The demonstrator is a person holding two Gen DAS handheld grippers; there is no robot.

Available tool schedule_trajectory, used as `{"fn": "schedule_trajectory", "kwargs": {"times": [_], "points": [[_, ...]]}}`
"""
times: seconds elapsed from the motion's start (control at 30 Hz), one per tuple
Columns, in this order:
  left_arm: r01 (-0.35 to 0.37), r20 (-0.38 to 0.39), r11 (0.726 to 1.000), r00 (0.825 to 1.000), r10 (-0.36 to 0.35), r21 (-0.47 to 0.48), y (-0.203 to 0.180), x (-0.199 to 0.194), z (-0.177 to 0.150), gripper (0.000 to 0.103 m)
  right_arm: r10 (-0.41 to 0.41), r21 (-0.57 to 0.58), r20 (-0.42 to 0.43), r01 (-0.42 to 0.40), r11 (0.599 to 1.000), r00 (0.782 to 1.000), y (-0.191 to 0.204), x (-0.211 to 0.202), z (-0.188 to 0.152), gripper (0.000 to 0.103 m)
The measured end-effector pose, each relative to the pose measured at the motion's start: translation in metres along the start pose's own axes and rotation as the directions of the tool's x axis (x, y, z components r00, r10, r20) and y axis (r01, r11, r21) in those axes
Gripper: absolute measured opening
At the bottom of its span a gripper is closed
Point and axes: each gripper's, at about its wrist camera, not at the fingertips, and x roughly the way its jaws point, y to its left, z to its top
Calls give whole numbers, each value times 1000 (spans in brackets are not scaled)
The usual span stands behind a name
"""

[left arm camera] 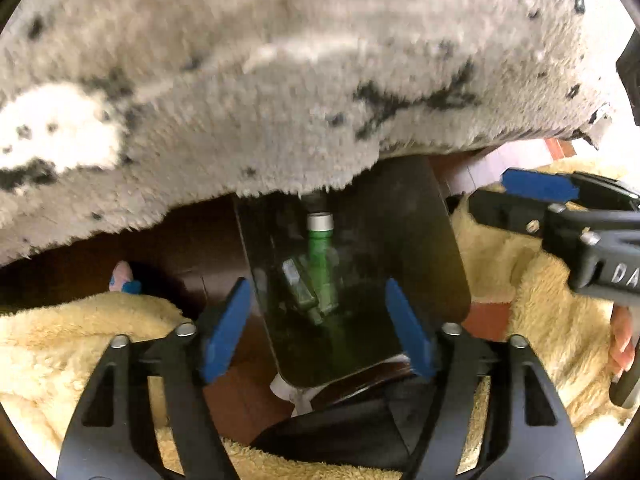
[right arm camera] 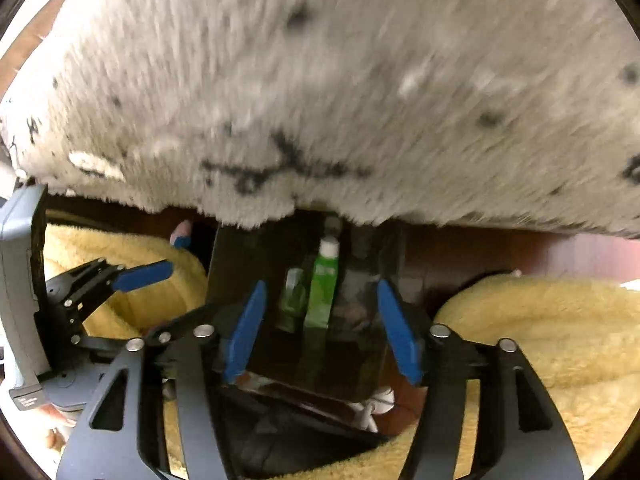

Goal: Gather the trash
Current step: 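Lower both tools below the bed edge and open them over the bin, then raise both open tools back above the bed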

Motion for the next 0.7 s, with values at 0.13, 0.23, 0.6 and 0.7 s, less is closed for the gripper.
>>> {"fn": "schedule_trajectory", "kwargs": {"times": [0.13, 0.23, 0.6, 0.7], "points": [[-30, 70, 999, 997, 28, 27, -1, -21, 5, 87, -36, -7, 98, 37, 999, 995, -8, -29, 6, 76], [-67, 130, 997, 989, 63, 30, 1, -45, 14, 88, -63, -8, 167, 65, 998, 984, -13, -53, 10, 77], [-125, 418, 992, 902, 108, 14, 1, -155, 57, 88, -139, -15, 451, 163, 987, 882, -24, -151, 54, 80], [-128, 457, 992, 883, 107, 15, -2, -168, 78, 88, -200, 0, 490, 230, 973, 848, -35, -165, 77, 81]]}}
